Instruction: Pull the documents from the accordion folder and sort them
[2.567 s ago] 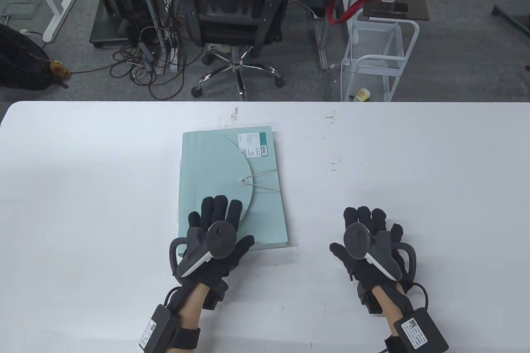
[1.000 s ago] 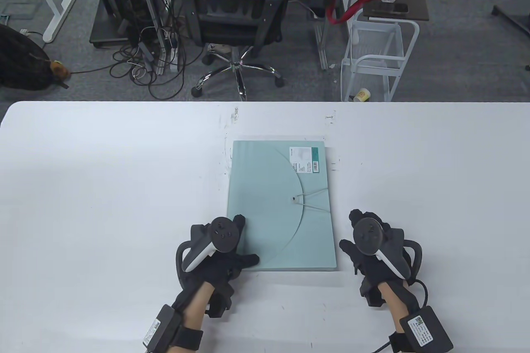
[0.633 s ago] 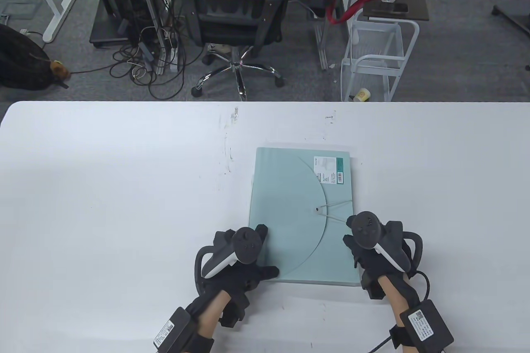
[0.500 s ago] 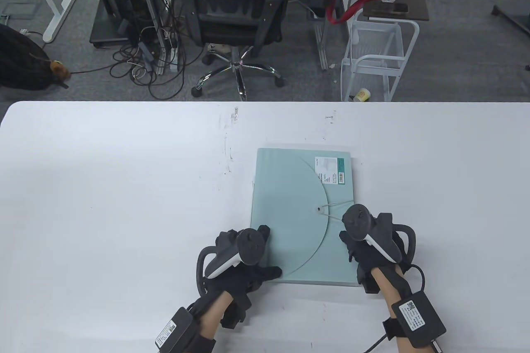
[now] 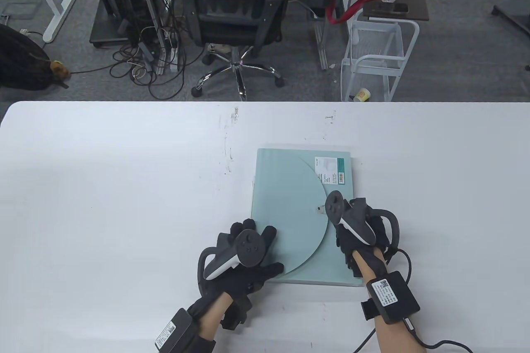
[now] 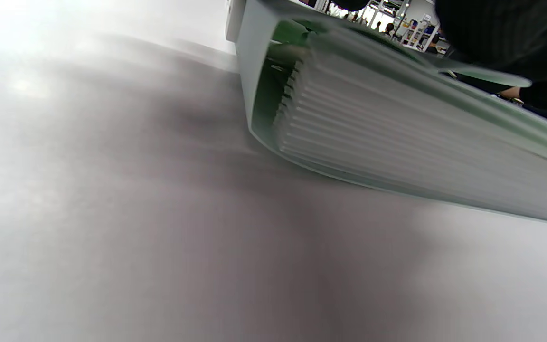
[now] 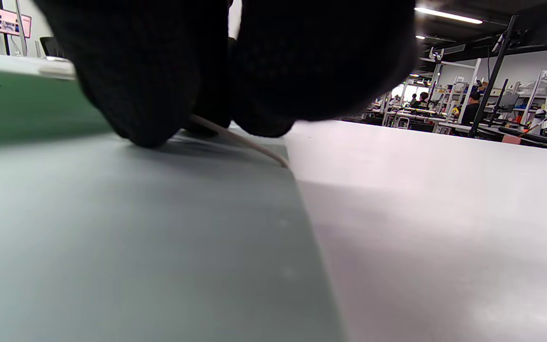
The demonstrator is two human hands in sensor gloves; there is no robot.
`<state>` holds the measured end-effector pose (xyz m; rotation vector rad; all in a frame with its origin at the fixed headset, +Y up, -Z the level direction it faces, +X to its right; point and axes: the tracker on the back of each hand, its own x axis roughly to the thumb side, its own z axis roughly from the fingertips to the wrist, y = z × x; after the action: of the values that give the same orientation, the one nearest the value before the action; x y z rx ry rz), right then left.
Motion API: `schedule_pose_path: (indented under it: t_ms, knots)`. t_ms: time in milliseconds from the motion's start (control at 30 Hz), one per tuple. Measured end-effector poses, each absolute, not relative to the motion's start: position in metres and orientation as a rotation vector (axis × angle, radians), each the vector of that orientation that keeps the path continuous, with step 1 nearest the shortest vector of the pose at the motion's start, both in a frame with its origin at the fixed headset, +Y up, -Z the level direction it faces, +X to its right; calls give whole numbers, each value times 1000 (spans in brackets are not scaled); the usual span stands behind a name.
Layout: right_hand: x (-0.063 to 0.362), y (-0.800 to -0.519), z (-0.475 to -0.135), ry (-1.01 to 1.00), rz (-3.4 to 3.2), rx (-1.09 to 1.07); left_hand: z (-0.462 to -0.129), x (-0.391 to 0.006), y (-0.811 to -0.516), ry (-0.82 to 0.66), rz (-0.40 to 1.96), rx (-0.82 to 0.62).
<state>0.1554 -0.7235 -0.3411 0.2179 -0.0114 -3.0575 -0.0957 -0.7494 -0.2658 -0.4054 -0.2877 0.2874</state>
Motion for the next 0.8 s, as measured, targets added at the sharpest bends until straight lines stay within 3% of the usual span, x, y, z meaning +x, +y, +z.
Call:
schedule_pose_path:
  t_ms: [367,800]
  knots:
    - [149,-719,-339,-32,-3050,173,-264,-86,-757,-299,212,-420]
    - [117,-714,-343,130,-3036,88,-265,-80,-761,-304,172,-438]
